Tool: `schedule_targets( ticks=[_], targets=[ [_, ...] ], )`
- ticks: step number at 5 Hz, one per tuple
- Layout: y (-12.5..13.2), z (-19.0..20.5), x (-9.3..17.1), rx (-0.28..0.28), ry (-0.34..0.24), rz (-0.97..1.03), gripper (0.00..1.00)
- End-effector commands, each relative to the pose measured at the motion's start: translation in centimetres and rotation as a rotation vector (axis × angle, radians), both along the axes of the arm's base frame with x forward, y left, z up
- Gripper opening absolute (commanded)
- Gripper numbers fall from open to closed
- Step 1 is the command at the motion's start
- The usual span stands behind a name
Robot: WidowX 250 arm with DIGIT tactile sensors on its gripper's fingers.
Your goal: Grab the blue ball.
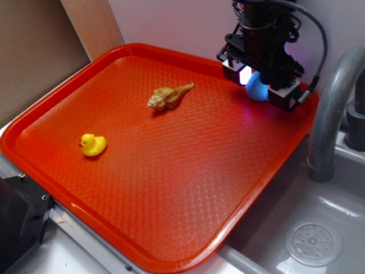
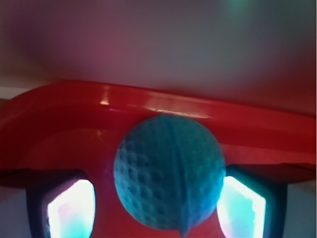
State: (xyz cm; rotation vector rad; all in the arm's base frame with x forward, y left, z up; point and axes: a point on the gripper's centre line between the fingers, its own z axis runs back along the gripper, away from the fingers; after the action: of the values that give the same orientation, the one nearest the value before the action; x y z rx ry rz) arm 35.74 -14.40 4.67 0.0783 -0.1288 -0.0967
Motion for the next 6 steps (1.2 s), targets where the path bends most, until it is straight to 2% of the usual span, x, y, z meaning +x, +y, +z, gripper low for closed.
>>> schedule_targets(
  ticks=[1,2,4,5,6],
  targets=[
    [0.6,2.2,0.9,-0.187,-0.015,-0.105,0.0],
    [0.3,1.8,0.5,-0.196,0.003,-0.131,0.0],
    [0.9,2.9,-0.5,-0.19,-0.024,-0.121,0.0],
    [3.3,6.2,-2.6,-0.199,-0.048,-0.029,0.0],
    [7.8,11.2,-7.2,-0.157,-0.079,0.135,0.0]
  ],
)
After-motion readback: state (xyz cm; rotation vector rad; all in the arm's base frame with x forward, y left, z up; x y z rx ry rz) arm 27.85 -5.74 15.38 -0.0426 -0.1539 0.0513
